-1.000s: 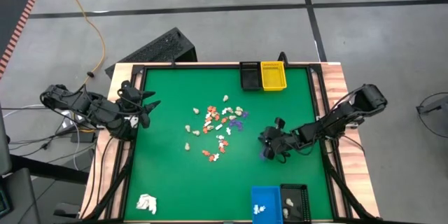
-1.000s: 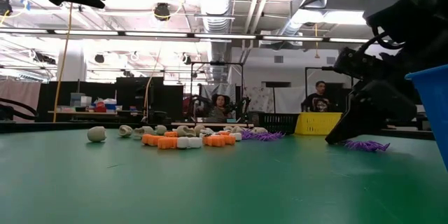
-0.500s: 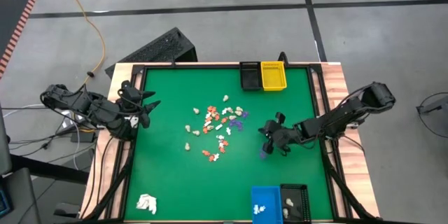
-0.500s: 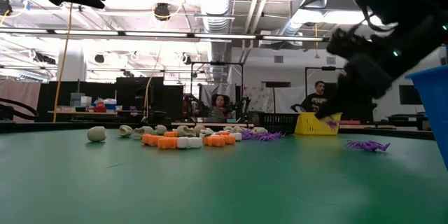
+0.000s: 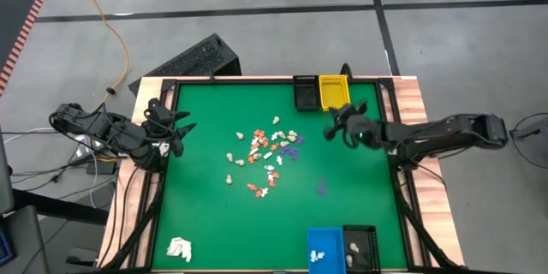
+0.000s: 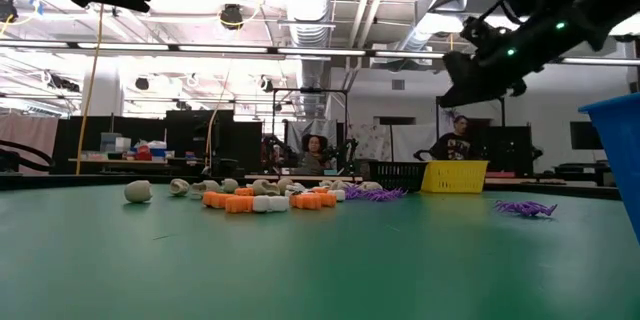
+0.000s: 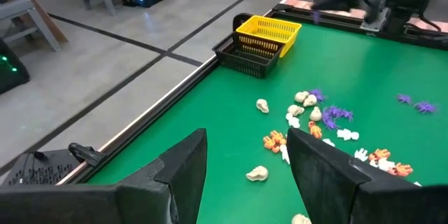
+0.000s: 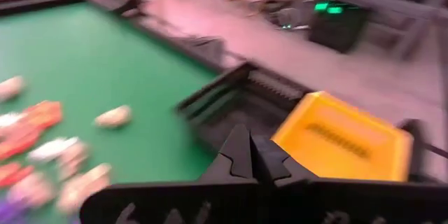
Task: Sort Halloween decoration
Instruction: Put the violet spider toy into the yellow basket
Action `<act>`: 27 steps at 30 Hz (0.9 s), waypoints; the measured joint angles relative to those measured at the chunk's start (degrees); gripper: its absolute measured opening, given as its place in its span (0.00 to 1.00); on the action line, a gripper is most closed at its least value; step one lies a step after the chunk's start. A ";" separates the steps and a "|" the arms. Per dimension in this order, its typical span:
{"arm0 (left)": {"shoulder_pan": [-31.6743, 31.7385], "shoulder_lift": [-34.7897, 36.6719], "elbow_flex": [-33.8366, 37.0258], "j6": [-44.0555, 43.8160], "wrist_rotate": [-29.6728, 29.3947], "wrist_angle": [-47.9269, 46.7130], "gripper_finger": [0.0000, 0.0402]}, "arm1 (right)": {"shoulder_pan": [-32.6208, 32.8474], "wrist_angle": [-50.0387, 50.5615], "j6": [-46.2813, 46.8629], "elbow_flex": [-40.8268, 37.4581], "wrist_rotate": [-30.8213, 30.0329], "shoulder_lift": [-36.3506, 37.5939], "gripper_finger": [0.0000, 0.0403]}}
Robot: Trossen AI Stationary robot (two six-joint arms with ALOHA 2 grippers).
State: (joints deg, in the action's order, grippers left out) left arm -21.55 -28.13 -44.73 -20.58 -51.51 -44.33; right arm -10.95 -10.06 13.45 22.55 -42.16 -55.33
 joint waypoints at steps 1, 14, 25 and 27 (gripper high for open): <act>-0.01 0.01 0.00 0.00 -0.13 -0.01 0.47 | -2.40 -0.01 -0.10 0.00 0.04 0.05 0.00; 0.01 0.01 0.00 0.02 -0.52 0.01 0.47 | -23.62 -6.09 -1.52 0.02 18.68 -5.95 0.14; -0.01 0.01 0.00 0.02 -0.22 -0.44 0.47 | -20.48 -7.32 -4.23 0.17 43.33 -3.62 0.41; 0.01 0.00 0.00 -0.04 -0.21 -1.10 0.47 | -16.75 -4.28 -3.38 0.17 47.86 -1.93 0.41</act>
State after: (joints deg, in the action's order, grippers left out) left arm -21.54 -28.13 -44.73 -20.62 -51.71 -45.43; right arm -27.70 -14.34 10.07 22.72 5.70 -57.26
